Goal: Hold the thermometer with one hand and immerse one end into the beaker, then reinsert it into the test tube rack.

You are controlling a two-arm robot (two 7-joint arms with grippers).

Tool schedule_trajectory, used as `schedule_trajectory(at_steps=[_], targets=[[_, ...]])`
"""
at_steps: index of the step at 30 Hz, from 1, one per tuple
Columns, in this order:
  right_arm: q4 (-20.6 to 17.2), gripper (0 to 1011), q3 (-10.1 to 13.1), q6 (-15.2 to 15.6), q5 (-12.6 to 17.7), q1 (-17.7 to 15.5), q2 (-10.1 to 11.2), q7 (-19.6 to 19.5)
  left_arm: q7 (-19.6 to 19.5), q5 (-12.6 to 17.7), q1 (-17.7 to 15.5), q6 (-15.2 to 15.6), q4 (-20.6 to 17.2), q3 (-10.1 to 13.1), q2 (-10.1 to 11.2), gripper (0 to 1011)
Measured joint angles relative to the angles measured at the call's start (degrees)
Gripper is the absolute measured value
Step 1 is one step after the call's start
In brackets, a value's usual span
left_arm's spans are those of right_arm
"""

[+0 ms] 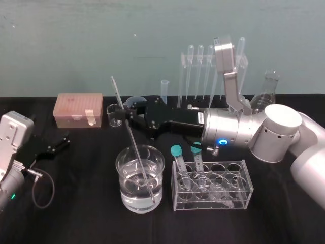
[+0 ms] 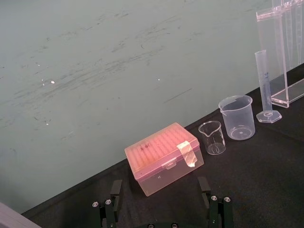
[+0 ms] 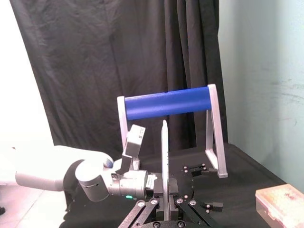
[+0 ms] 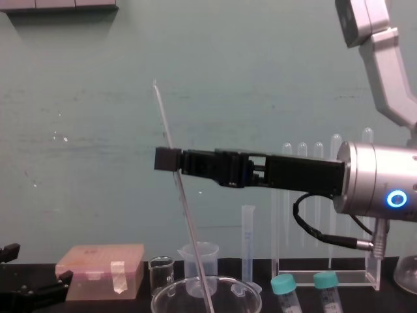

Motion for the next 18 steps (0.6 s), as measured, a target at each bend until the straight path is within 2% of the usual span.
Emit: schedule_trajectory(at_steps=[8, 10, 18], targets=[[-2.6, 58, 1.5, 0.2, 1.4, 0.4, 0.6, -0.6, 0.0, 0.0, 0.0, 0.0, 0.0, 0.0, 0.0, 1008], [-5.5, 58, 3.2, 0.6, 3.0, 1.2, 1.3, -1.5, 0.0, 0.0, 0.0, 0.0, 0.0, 0.0, 0.0, 1008], [-10.9, 58, 6.6, 2.6, 7.0, 4.1, 2.5, -3.9, 0.0, 0.0, 0.0, 0.0, 0.0, 0.0, 0.0, 1008]])
